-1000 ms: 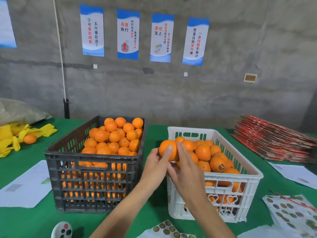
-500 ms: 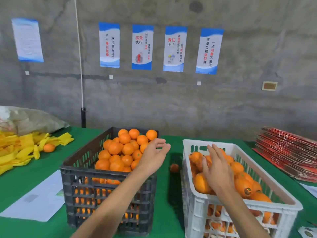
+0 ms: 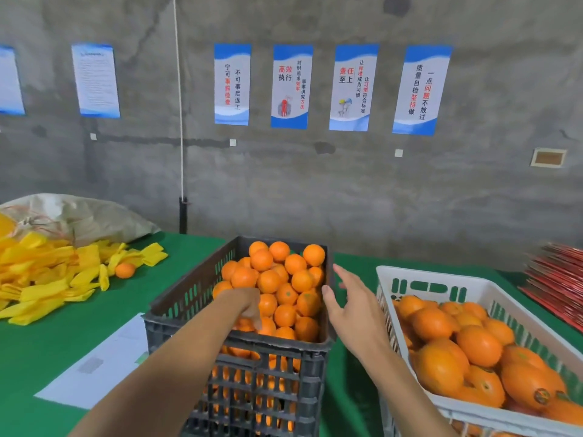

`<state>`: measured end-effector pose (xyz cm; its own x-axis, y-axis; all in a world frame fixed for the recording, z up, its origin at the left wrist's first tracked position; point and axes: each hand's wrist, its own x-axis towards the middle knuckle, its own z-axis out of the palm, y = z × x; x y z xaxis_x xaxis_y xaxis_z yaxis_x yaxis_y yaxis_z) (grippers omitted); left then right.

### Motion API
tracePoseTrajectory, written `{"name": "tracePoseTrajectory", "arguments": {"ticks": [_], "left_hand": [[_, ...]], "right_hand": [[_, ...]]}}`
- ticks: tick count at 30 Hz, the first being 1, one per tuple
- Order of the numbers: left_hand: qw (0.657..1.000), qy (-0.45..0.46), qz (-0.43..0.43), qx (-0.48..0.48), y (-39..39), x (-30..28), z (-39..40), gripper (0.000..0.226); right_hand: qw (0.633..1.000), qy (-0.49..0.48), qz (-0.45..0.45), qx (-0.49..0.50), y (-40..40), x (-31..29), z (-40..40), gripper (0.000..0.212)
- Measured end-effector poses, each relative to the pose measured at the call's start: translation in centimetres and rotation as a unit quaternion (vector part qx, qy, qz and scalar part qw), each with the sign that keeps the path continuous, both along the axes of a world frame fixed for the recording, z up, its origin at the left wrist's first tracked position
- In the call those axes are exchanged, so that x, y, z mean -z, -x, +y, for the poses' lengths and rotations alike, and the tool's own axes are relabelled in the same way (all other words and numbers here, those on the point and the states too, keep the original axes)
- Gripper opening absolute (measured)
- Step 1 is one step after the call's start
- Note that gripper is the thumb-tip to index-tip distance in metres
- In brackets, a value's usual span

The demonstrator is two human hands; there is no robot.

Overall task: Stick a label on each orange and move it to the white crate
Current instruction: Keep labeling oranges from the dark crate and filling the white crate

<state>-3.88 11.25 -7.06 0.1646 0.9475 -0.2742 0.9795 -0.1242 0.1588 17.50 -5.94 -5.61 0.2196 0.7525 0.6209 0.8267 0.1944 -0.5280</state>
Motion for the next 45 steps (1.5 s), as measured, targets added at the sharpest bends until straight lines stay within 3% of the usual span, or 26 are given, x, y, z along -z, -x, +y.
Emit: {"name": "tracePoseTrajectory", "arguments": {"ticks": [4,8,10,13,16,18,23,27,34,40,43,45], "left_hand": [[0.998,-0.055,-0.032,-0.024,-0.6,0.8,1.0,0.078],[0.996,-0.046,-0.065,0.034,-0.9,-0.5,-0.5,0.072],[0.979,-0.130,-0.139,0.069,-1.1,-1.7,-1.9,0.069],[0.906,-0.228,-0.342,0.101,-2.0,-3.5,-6.0,0.065],[0.805,-0.249,-0.521,0.132,-3.6,-4.1,-11.5,0.057],[0.768,-0.236,-0.577,0.146,-4.7,-3.8,-15.2,0.060],[0.717,-0.172,-0.659,0.149,-6.4,-0.8,-22.3,0.067],[0.713,-0.109,-0.678,0.139,-7.3,4.2,-26.0,0.070],[0.799,-0.005,-0.598,0.058,-9.2,14.3,-28.4,0.077],[0.766,0.082,-0.637,-0.038,-9.8,20.8,-28.6,0.060],[0.750,0.094,-0.648,-0.093,-9.9,22.5,-28.7,0.051],[0.732,0.102,-0.664,-0.113,-9.8,22.7,-28.7,0.046]], "right_hand": [[0.999,0.010,0.038,-0.002,-0.6,0.5,-0.3,0.055],[0.998,0.007,0.057,-0.012,-1.3,0.9,-1.5,0.054],[0.998,0.007,0.061,-0.020,-1.6,0.7,-2.1,0.054],[0.996,0.003,0.075,-0.041,-1.6,0.1,-3.3,0.052],[0.993,-0.037,0.078,-0.085,-0.9,-0.2,-5.5,0.046],[0.988,-0.067,0.083,-0.115,-0.6,0.1,-7.3,0.041],[0.980,-0.122,0.094,-0.123,-1.5,3.4,-12.1,0.035],[0.977,-0.126,0.134,-0.112,-2.2,8.3,-15.6,0.030],[0.979,0.000,0.184,-0.086,-4.0,17.1,-18.2,0.026],[0.976,0.145,0.137,-0.088,-5.0,21.2,-17.5,0.019],[0.959,0.249,0.056,-0.122,-5.7,22.5,-16.9,0.026],[0.951,0.269,0.027,-0.148,-6.1,23.1,-16.8,0.029]]}}
